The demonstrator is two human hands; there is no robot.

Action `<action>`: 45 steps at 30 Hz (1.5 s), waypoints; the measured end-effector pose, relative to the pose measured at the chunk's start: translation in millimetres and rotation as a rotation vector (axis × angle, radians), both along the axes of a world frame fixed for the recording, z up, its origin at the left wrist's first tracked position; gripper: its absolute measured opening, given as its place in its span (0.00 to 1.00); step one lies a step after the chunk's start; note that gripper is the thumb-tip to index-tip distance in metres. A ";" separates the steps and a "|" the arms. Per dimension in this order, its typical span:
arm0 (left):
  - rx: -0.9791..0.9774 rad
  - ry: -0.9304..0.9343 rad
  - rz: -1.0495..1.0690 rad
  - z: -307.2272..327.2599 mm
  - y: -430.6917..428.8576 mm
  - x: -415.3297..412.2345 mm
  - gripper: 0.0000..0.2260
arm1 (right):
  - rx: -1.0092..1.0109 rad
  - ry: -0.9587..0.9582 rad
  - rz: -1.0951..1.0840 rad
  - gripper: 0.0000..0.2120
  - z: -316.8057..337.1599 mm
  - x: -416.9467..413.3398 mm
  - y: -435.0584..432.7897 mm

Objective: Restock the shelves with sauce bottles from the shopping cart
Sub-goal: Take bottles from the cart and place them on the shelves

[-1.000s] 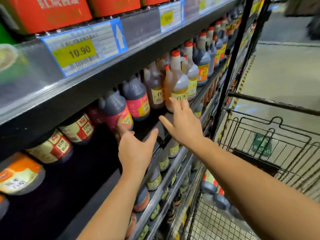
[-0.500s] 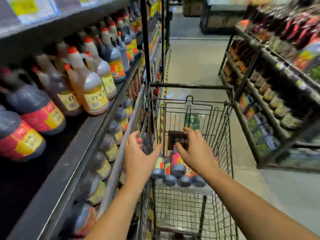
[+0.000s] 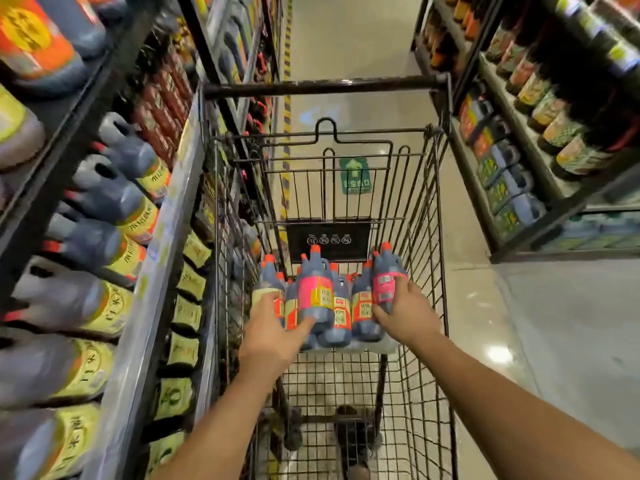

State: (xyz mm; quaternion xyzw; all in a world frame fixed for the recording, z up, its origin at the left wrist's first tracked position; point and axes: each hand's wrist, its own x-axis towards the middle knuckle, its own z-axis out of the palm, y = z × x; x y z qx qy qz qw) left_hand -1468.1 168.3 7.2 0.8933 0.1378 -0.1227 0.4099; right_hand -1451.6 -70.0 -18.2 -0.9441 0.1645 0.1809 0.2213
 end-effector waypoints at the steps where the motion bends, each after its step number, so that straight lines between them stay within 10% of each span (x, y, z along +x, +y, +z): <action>1: 0.009 0.016 -0.013 -13.9 -4.4 8.0 0.26 | -0.008 0.025 -0.013 0.33 -10.1 8.9 -3.7; 8: 0.050 0.182 -0.118 -91.8 -34.4 58.0 0.24 | -0.117 0.138 -0.027 0.37 -68.7 47.0 -15.0; 22: 0.224 0.367 0.010 -171.9 -71.5 121.7 0.60 | -0.046 0.321 -0.236 0.55 -122.7 90.8 -27.7; 45: -0.071 0.319 0.199 -140.3 -26.7 19.3 0.51 | -0.026 0.218 -0.314 0.52 -104.8 74.7 -1.1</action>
